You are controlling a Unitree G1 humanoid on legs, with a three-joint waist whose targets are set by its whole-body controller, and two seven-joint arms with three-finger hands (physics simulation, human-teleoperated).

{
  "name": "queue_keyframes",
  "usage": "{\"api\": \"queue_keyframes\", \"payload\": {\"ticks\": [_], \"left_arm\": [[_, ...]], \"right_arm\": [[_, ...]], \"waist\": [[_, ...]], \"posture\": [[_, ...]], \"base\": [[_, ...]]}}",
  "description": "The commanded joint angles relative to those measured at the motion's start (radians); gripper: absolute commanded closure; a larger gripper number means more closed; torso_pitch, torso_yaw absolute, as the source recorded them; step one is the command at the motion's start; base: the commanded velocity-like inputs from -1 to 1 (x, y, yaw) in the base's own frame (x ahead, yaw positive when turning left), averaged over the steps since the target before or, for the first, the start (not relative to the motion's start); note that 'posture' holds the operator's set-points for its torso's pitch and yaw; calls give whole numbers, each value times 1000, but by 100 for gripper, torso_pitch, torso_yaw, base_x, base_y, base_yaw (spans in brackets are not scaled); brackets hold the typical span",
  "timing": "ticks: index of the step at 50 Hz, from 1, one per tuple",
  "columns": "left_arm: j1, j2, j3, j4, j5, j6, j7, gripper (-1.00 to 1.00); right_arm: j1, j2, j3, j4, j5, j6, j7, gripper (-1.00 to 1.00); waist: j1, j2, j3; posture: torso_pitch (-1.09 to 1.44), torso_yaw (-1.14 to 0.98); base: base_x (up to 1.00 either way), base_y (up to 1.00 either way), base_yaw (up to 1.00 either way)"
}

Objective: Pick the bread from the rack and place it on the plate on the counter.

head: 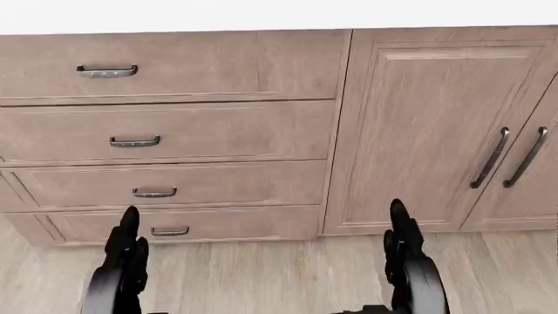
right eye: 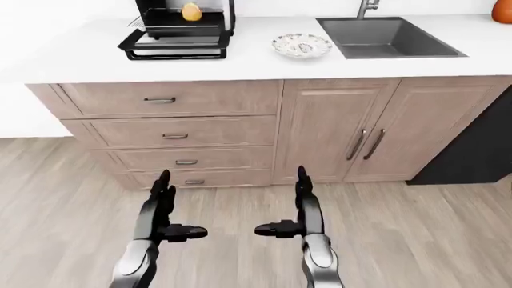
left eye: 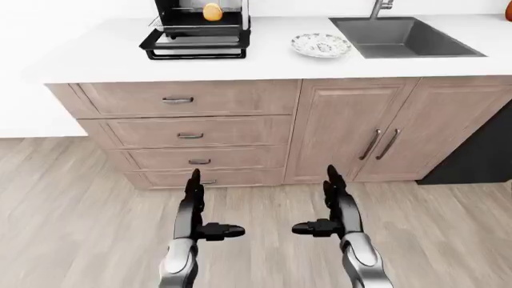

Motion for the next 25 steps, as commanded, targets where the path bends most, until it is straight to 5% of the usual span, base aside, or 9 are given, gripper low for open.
{"api": "queue_keyframes", "payload": {"ticks": [1,3,5,7,15,16,20,25], "left_arm": [[-33,31,15,-228,15,62,0,-100],[-34,31,27,-284,22,103,-10,-100],[-44,35,42,-330,23,145,-17,-100],[-57,40,55,-377,28,191,-22,-100],[-214,102,106,-604,62,480,-68,-100],[-242,115,114,-626,68,517,-71,-100],[-317,153,141,-702,75,631,-89,-100],[-357,182,138,-774,111,715,-122,-100]], "right_arm": [[-38,-18,-22,-193,11,12,-8,-100],[-42,-18,-25,-244,12,48,-6,-100],[-68,-25,-39,-298,17,95,-4,-100],[-86,-32,-39,-352,10,146,0,-100],[-219,-64,-52,-587,-17,398,24,-100],[-243,-70,-54,-611,-19,428,28,-100],[-301,-78,-51,-662,-24,499,38,-100],[-357,-86,-56,-688,-23,538,47,-100]], "waist": [[-2,-8,-1],[7,0,-67],[6,-8,-21],[7,-7,-68],[10,-2,-88],[9,3,-109],[7,9,-57],[1,26,-49]], "posture": [[0,0],[0,0],[0,0],[0,0],[0,0],[0,0],[0,0],[0,0]], "base": [[0,0,0],[0,0,0],[0,0,0],[0,0,0],[0,0,0],[8,0,0],[21,2,0],[29,6,0]]}}
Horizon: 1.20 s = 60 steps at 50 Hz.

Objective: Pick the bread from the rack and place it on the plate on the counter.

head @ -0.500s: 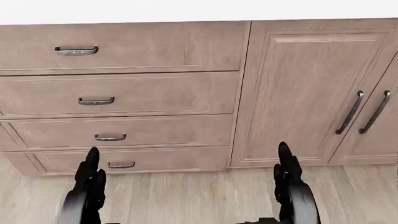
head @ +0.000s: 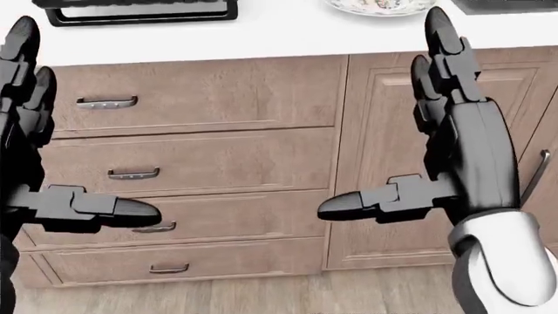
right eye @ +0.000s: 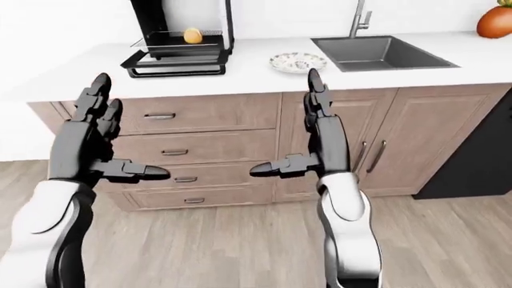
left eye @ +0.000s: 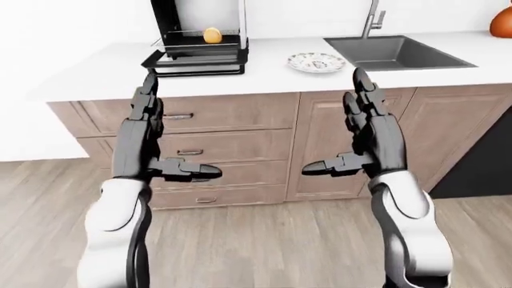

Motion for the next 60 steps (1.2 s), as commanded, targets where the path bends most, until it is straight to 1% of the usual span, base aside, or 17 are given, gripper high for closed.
{"api": "queue_keyframes", "payload": {"ticks": [1,4,8,12,23,24,25,27,29,32,36,38,47,51,55,56,60], "left_arm": [[-27,14,18,-44,15,42,-17,-100],[-43,31,38,-109,21,107,-32,-100],[-65,44,55,-154,25,150,-39,-100],[-74,49,67,-166,17,155,-34,-100],[-149,105,103,-284,-18,295,-21,-100],[-153,108,106,-295,-21,305,-21,-100],[-157,113,109,-302,-20,315,-18,-100],[-170,117,116,-324,-28,343,-17,-100],[-181,128,115,-349,-32,374,-17,-100],[-201,147,129,-366,-36,404,-23,-100],[-199,156,146,-388,-43,422,-24,-100],[-202,160,152,-391,-47,427,-23,-100],[-181,166,165,-391,-57,410,-18,-100],[-182,173,179,-391,-69,412,-16,-100],[-173,179,181,-391,-81,406,-8,-100],[-171,179,182,-391,-84,404,-5,-100],[-171,185,176,-391,-91,405,3,-100]], "right_arm": [[-34,-4,-7,-27,9,3,-1,-100],[-36,-2,0,-25,13,-6,-1,-100],[-54,-3,2,-49,23,18,-4,-100],[-71,-2,1,-68,37,41,-11,-100],[-155,-23,-21,-158,91,161,-41,-100],[-158,-28,-15,-166,90,166,-44,-100],[-162,-30,-13,-176,91,176,-47,-100],[-180,-33,-16,-197,100,205,-52,-100],[-205,-37,-18,-215,109,236,-57,-100],[-225,-44,-21,-215,115,249,-66,-100],[-255,-50,-24,-238,132,286,-80,-100],[-267,-53,-29,-243,142,297,-86,-100],[-268,-57,-26,-240,152,283,-111,-100],[-258,-64,-15,-243,147,276,-105,-100],[-252,-62,-10,-233,130,256,-91,-100],[-252,-60,-11,-233,128,255,-89,-100],[-252,-55,-18,-242,131,260,-82,-100]], "waist": [[2,-2,-6],[-2,-4,5],[-10,49,-5],[-7,55,-1],[7,-13,-16],[1,-22,-7],[0,5,1],[-2,-26,32],[-7,-42,0],[-11,-44,7],[-15,1,4],[-7,62,-22],[3,11,27],[20,-63,13],[24,-34,-5],[18,-28,-31],[-1,-49,-12]], "posture": [[0,0],[0,0],[0,0],[0,0],[0,0],[0,0],[0,0],[0,0],[0,0],[0,0],[0,0],[0,0],[0,0],[0,0],[0,0],[0,0],[0,0]], "base": [[30,8,0],[45,24,0],[44,25,0],[45,23,0],[42,12,0],[39,0,0],[38,0,0],[38,0,0],[36,0,0],[35,0,0],[29,0,0],[23,0,0],[7,0,0],[0,0,0],[0,1,0],[3,9,0],[12,20,0]]}}
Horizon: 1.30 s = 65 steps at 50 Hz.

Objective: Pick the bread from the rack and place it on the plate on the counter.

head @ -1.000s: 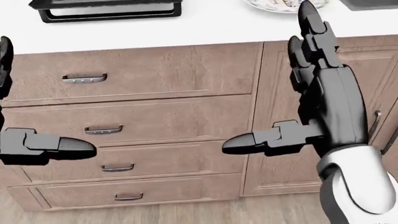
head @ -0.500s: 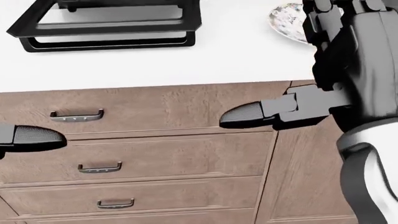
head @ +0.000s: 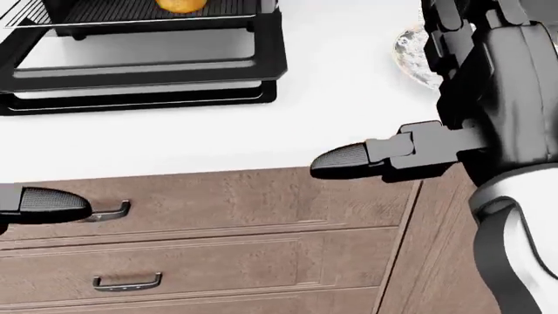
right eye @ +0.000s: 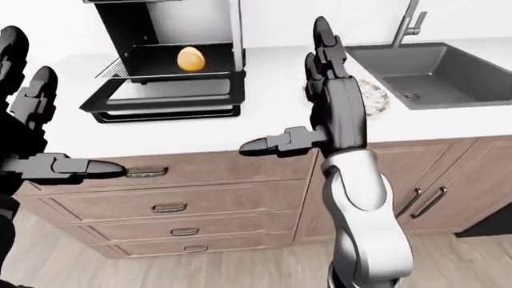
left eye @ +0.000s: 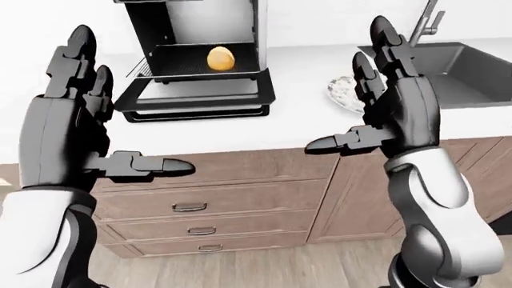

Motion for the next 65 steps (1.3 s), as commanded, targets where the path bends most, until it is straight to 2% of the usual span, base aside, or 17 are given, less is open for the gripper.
{"api": "queue_keyframes", "payload": {"ticks": [1,5,8,9,10,15,20,21,28,32,43,44,45,49,50,53,65], "left_arm": [[-22,16,19,-17,10,-32,17,-100],[-17,22,19,-17,7,-35,20,-100],[-15,25,20,-17,4,-36,22,-100],[-10,26,20,-17,4,-39,22,-100],[-8,26,20,-17,2,-40,23,-100],[-3,22,24,-17,-5,-45,28,-100],[-14,22,20,-17,-15,-39,31,-100],[-19,20,22,-17,-17,-36,32,-100],[-34,22,18,-17,-18,-25,33,-100],[-34,24,19,-17,-15,-26,30,-100],[-4,25,20,-17,-26,-46,41,-100],[-5,24,24,-17,-27,-47,40,-100],[-2,24,24,-17,-27,-49,40,-100],[1,22,20,-17,-22,-51,40,-100],[0,22,20,-17,-22,-51,40,-100],[4,21,18,-17,-17,-55,38,-100],[-13,34,32,-17,-40,-50,42,-100]], "right_arm": [[-34,1,4,-42,10,-42,6,-100],[-33,-1,-1,-49,19,-39,3,-100],[-33,3,-6,-47,30,-45,-3,-100],[-34,0,-4,-47,31,-46,-5,-100],[-33,-1,-5,-45,34,-48,-6,-100],[-32,-1,-4,-27,33,-62,-21,-100],[-41,-2,1,-25,36,-55,-32,-100],[-47,-1,0,-26,38,-43,-34,-100],[-49,-1,3,-31,40,-41,-27,-100],[-37,-2,0,-30,42,-51,-24,-100],[-10,5,10,-20,27,-85,-19,-100],[-14,13,0,-19,36,-81,-23,-100],[-13,8,4,-18,33,-82,-24,-100],[-8,9,10,-19,29,-84,-21,-100],[-7,7,11,-18,25,-84,-19,-100],[-8,8,10,-23,24,-79,-17,-100],[-9,13,23,-21,5,-81,-5,-100]], "waist": [[3,-10,-20],[-8,36,10],[-3,157,-15],[-8,98,7],[-6,112,5],[6,66,10],[27,-28,3],[23,8,12],[16,25,-34],[9,39,2],[8,9,-11],[11,1,16],[9,-5,-2],[3,43,9],[-1,21,3],[5,19,-17],[13,10,-14]], "posture": [[0,0],[0,0],[0,0],[0,0],[0,0],[0,0],[0,0],[0,0],[0,0],[0,0],[0,0],[0,0],[0,0],[0,0],[0,0],[0,0],[0,0]], "base": [[16,24,0],[21,16,0],[23,1,0],[27,0,0],[26,0,0],[16,0,0],[0,0,0],[0,0,0],[3,0,0],[22,0,0],[23,0,0],[0,0,0],[0,0,0],[0,0,0],[0,0,0],[0,0,0],[0,0,0]]}}
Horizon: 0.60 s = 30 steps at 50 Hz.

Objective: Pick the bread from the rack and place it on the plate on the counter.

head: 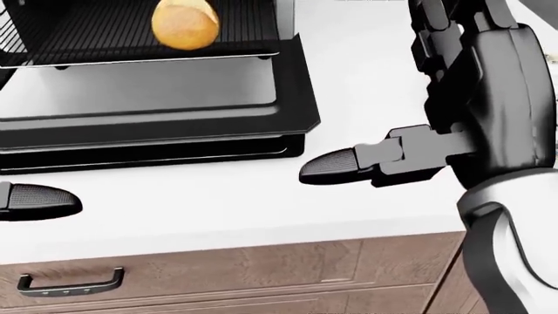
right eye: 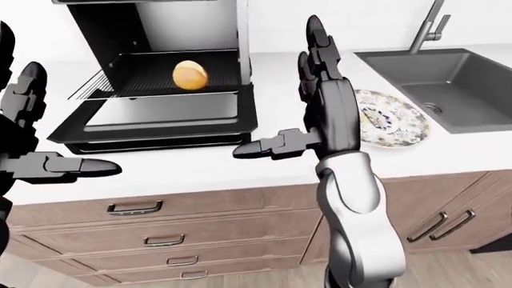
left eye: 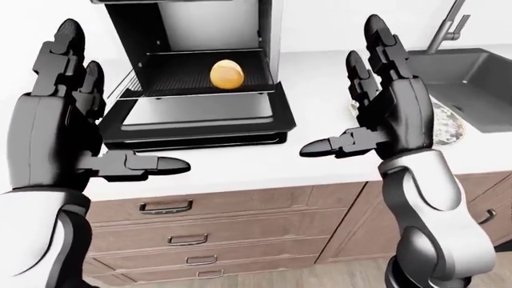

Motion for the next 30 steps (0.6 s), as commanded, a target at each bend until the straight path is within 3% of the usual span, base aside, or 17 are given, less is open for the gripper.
{"api": "queue_keyframes", "payload": {"ticks": [1,2,3,9,16,22,24,25,30], "left_arm": [[-21,10,10,-17,-3,-27,7,-100],[-17,11,6,-17,-2,-28,9,-100],[-20,10,8,-17,-4,-26,9,-100],[-35,17,3,-17,-5,-13,10,-100],[-16,12,6,-17,3,-27,6,-100],[-6,7,2,-17,7,-36,9,-100],[-5,7,-2,-17,15,-36,7,-100],[-8,5,1,-17,15,-36,5,-100],[2,4,9,-17,14,-44,0,-100]], "right_arm": [[-30,-3,-7,-29,-5,-23,4,-100],[-33,-6,-6,-27,-8,-22,6,-100],[-36,-4,-7,-27,-7,-19,7,-100],[-36,-2,-4,-27,-13,-20,11,-100],[-28,1,-2,-27,-19,-26,16,-100],[-27,4,-1,-23,-25,-30,18,-100],[-26,3,-3,-29,-23,-26,20,-100],[-25,2,-4,-28,-24,-26,20,-100],[-26,1,-7,-34,-21,-20,20,-100]], "waist": [[0,4,-21],[1,11,-31],[1,14,-16],[-2,28,2],[-5,42,-2],[2,27,3],[3,-5,5],[4,-33,2],[-1,-26,-6]], "posture": [[0,0],[0,0],[0,0],[0,0],[0,0],[0,0],[0,0],[0,0],[0,0]], "base": [[4,0,0],[8,0,0],[8,0,0],[16,0,0],[18,0,0],[18,0,0],[18,0,0],[18,0,0],[18,0,0]]}}
